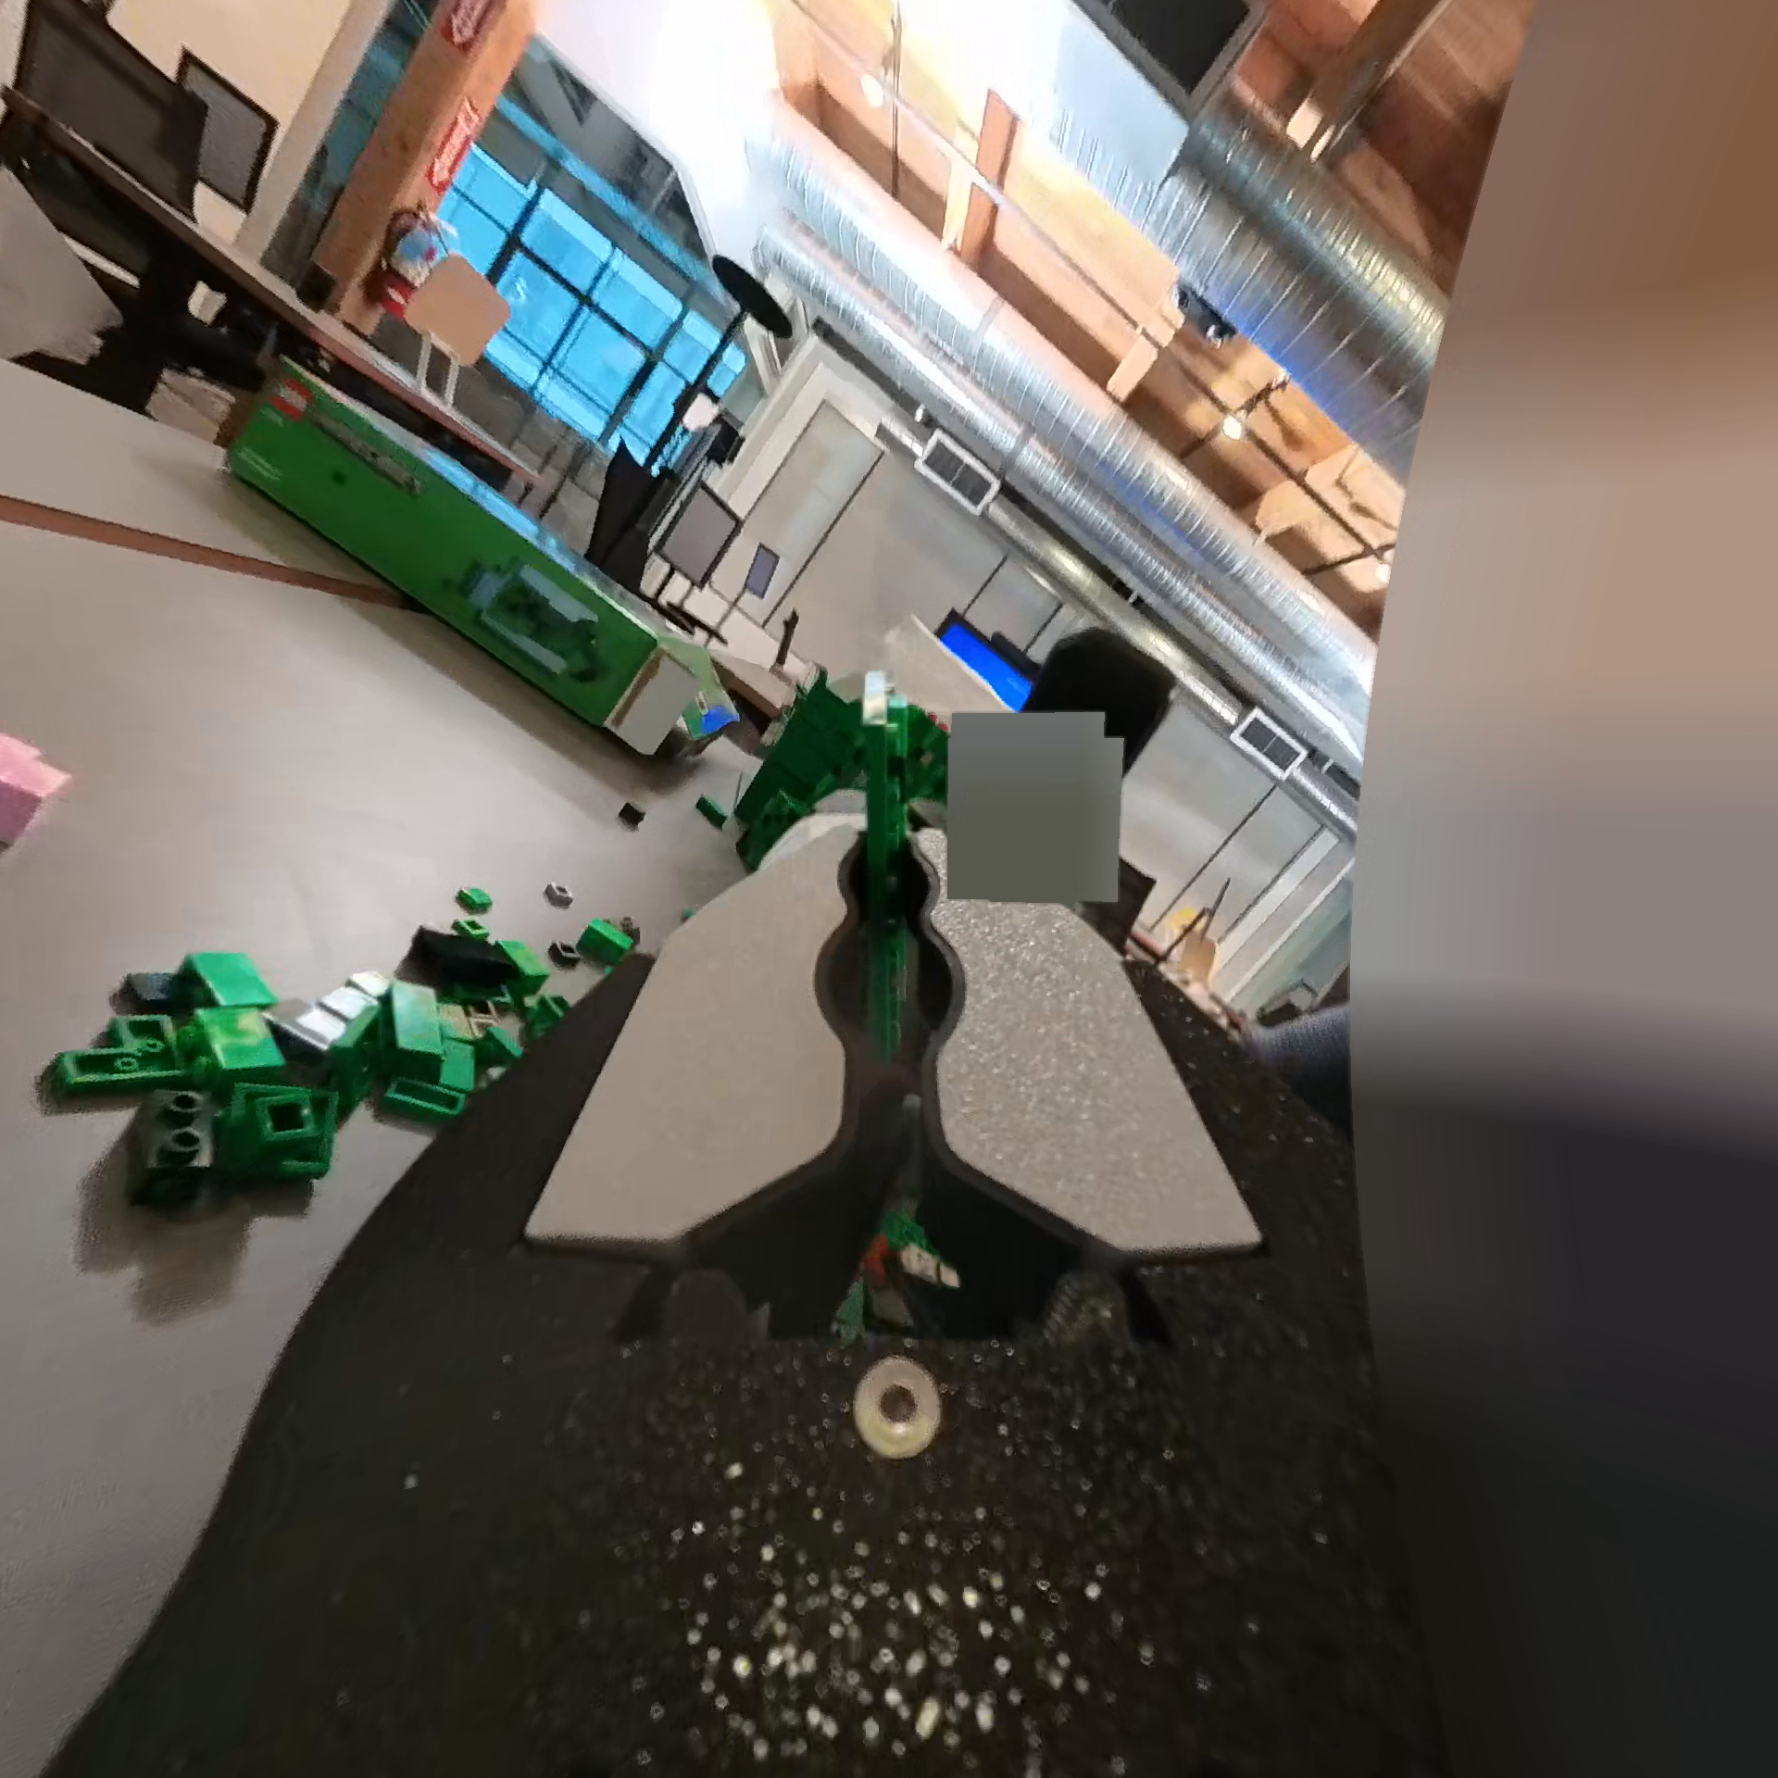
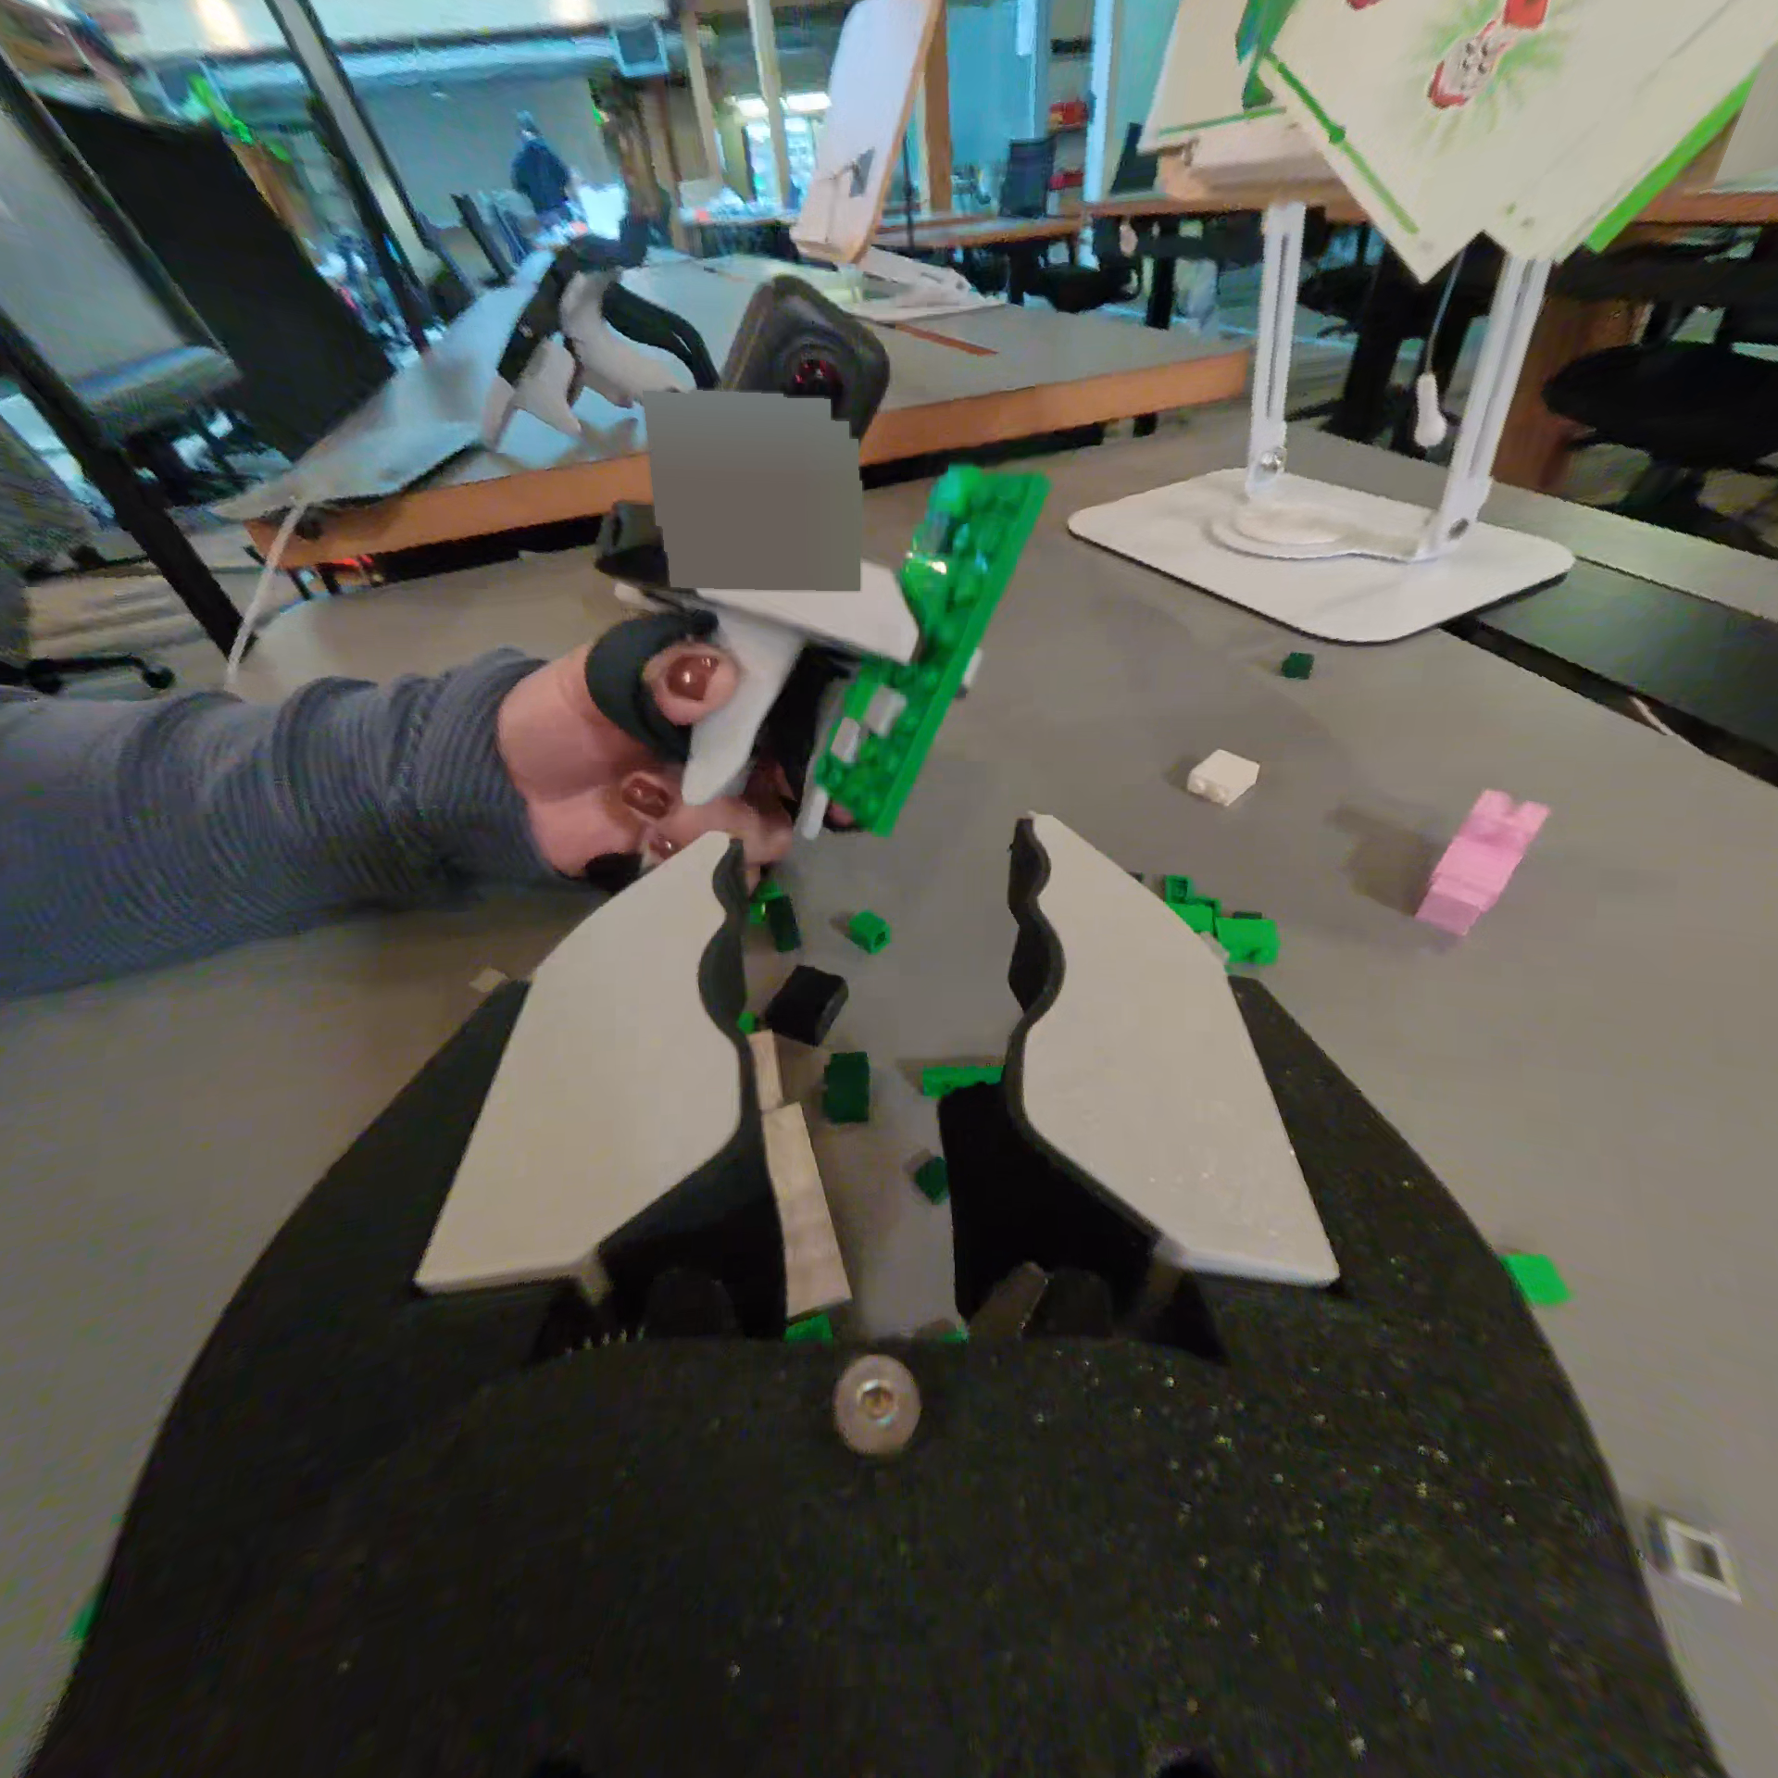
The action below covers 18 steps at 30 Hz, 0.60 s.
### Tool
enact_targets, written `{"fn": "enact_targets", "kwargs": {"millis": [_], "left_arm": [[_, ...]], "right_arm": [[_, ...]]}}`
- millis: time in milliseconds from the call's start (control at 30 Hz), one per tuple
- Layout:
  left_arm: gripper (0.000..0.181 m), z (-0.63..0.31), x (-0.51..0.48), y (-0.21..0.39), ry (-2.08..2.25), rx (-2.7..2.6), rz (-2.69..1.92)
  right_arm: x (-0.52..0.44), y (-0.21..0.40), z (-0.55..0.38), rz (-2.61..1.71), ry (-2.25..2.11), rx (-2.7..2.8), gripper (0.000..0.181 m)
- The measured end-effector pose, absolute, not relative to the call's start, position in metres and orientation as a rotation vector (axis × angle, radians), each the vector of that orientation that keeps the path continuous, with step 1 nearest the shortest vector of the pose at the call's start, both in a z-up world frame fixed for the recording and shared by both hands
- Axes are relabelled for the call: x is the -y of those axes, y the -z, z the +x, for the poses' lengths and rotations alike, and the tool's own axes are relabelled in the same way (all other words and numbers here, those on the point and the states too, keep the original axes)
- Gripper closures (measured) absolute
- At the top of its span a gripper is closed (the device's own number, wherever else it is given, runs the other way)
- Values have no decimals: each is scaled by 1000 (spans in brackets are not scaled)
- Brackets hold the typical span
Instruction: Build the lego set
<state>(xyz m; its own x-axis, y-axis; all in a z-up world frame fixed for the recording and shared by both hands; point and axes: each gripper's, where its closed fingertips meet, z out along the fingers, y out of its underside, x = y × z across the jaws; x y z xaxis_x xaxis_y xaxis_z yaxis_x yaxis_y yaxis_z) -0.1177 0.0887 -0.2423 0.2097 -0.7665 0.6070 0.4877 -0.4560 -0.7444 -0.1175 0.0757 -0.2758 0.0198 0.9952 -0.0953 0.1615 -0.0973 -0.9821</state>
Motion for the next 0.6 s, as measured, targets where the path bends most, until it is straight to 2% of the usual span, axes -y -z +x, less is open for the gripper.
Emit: {"fn": "enact_targets", "kwargs": {"millis": [133, 200, 233, 267, 433, 600], "left_arm": [[176, -102, -82, 250, 1464, -397, -1479], [173, -97, -80, 252, 1462, -429, -1492], [172, -98, -80, 252, 1463, -421, -1493], [170, -98, -81, 252, 1470, -414, -1492], [126, -109, -92, 254, 1371, -301, -1504], [125, -132, -101, 246, 1174, -189, -1431]], "right_arm": [[-72, 271, -116, -1395, -1346, 1264, 141], [-70, 270, -115, -1401, -1425, 1273, 167], [-70, 269, -114, -1404, -1458, 1272, 172], [-71, 269, -114, -1406, -1477, 1259, 174], [-87, 258, -106, -1348, -1387, 1128, 174], [-105, 257, -97, -1261, -1039, 1085, 174]]}}
